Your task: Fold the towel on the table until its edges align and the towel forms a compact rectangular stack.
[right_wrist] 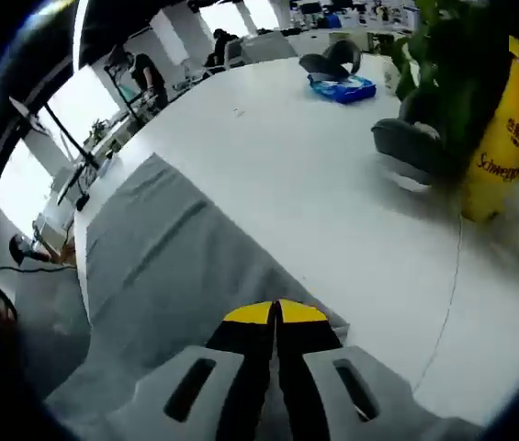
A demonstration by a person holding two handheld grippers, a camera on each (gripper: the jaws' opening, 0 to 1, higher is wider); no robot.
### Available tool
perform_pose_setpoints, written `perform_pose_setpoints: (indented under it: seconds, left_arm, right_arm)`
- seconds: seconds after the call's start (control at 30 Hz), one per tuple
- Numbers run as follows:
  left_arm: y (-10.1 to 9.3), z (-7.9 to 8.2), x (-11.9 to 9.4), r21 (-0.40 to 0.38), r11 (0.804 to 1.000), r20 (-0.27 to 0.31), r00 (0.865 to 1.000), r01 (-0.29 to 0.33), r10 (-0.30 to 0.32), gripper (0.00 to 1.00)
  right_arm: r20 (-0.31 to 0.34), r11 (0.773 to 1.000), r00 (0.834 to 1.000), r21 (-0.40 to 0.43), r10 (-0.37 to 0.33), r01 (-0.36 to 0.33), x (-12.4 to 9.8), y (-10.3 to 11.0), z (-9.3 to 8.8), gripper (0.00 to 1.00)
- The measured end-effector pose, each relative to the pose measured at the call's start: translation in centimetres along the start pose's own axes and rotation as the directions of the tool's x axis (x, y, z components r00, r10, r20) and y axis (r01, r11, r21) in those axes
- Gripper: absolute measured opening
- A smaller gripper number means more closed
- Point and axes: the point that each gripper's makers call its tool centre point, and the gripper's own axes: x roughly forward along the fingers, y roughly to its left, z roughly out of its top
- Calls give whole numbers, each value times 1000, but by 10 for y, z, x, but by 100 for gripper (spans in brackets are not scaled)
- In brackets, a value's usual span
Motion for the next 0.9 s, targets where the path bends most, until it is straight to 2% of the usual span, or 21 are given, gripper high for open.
perform_pose_setpoints:
  seconds: [0.07, 0.1, 0.17, 0.2, 0.23, 0.37, 0.4, 0.47, 0.63, 0.77, 0.83, 0.87, 0.9]
  left_arm:
    - [-2, -4, 0, -3, 1000, -15, 1000, 5, -5, 3]
    - [-2, -6, -1, -3, 1000, -20, 1000, 5, -5, 3]
    - [-4, -8, -2, 2, 1000, -25, 1000, 5, -5, 3]
    - [-4, -9, -2, -1, 1000, -26, 1000, 5, -5, 3]
    - [-5, -9, -2, 1, 1000, -26, 1000, 4, -4, 3]
    - [-7, -9, -2, 1, 1000, -25, 1000, 7, -7, 3]
    - [-7, -10, -2, 2, 1000, -26, 1000, 9, -9, 3]
    - [-9, -11, -1, 1, 1000, -31, 999, 15, -15, 3]
    - [-19, -12, -1, 7, 999, -37, 998, 42, -42, 3]
    - [-27, -11, -3, 17, 998, -36, 997, 64, -63, 3]
    - [-32, -7, -5, 25, 997, -25, 997, 78, -78, 3]
    - [-34, -4, -6, 27, 996, -18, 996, 87, -87, 3]
    - [-36, -2, -7, 27, 995, -11, 996, 91, -91, 3]
  right_arm:
    - [-24, 1000, 1000, 18, 19, -19, 6, 15, -10, 4]
    - [-39, 999, 999, -41, 1, -3, 9, 14, -14, 6]
    - [-81, 993, 994, -99, -67, 59, 12, 6, -23, 9]
    - [-84, 985, 990, -146, -110, 97, 12, 1, -24, 9]
    - [-78, 980, 989, -160, -129, 115, 14, -5, -22, 8]
    - [-80, 981, 987, -147, -139, 126, 18, -5, -22, 7]
    - [-80, 977, 983, -150, -168, 154, 18, -10, -21, 7]
    - [-79, 977, 981, -141, -175, 163, 21, -16, -20, 7]
    - [-83, 976, 975, -79, -208, 201, 18, -25, -18, 2]
    - [-28, 988, 988, 45, -149, 150, 14, -21, -17, 0]
    - [47, 983, 989, 128, -137, 130, 4, -20, -8, 0]
    - [108, 976, 986, 190, -125, 103, -4, -19, 2, 0]
    - [144, 970, 981, 225, -129, 94, -11, -18, 8, 0]
